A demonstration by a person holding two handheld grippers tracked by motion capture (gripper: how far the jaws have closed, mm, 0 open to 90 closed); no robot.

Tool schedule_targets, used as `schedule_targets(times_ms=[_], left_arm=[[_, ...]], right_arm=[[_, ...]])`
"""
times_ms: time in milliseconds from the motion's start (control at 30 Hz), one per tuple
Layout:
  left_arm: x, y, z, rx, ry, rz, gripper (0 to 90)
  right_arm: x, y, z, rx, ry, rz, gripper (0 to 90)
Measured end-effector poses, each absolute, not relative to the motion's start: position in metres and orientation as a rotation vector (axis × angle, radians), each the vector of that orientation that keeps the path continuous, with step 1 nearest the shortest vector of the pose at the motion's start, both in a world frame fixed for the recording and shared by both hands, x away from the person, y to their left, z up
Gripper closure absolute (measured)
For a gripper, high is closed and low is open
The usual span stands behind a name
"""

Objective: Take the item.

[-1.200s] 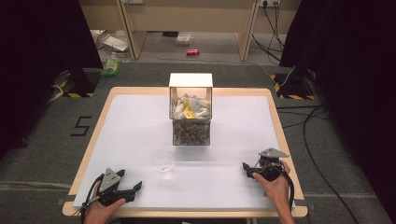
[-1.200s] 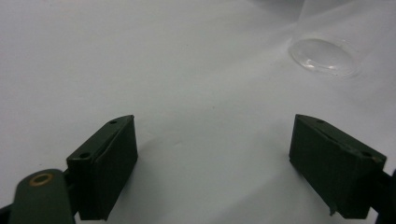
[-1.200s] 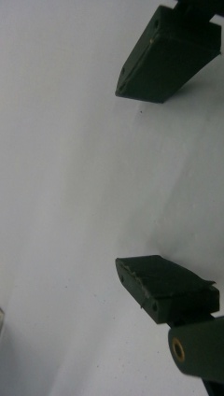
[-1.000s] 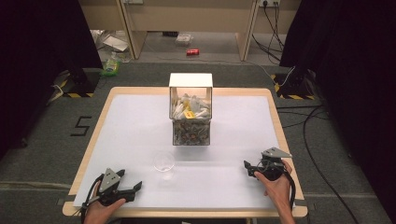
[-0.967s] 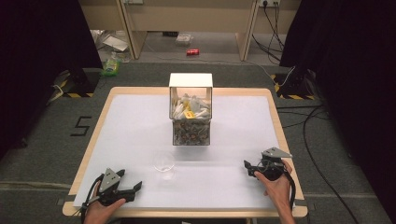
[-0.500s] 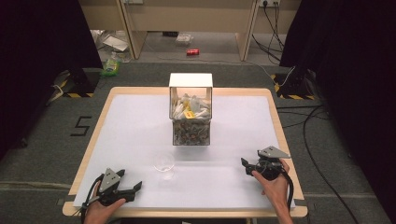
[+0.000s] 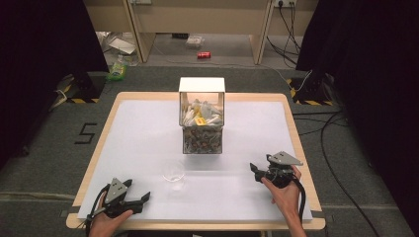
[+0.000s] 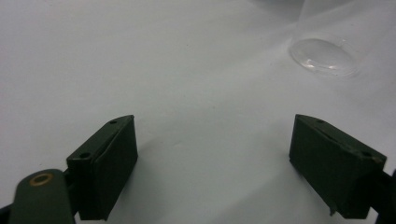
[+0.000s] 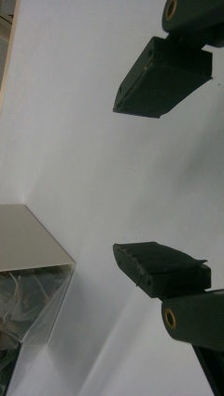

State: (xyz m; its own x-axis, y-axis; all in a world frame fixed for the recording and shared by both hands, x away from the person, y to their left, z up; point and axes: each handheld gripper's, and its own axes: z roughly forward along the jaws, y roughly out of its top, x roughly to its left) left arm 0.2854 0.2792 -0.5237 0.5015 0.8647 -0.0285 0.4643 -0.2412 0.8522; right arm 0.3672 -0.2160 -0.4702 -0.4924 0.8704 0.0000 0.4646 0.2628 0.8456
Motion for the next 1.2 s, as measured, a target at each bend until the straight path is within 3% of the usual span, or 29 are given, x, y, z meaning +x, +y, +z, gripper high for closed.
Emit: schedule_targets(times_ms=[433, 1200], left_arm=[[0.285, 0.279, -0.524, 1.879, 1.101, 0.582, 14.5], [0.285, 0.279, -0.524, 1.88, 1.101, 0.582, 14.5]], right_arm=[[0.368, -0.203, -0.442, 1.116, 1.995, 1.251, 37.6], [0.369, -0.18, -0.375, 0.963, 1.9, 1.382, 46.6]])
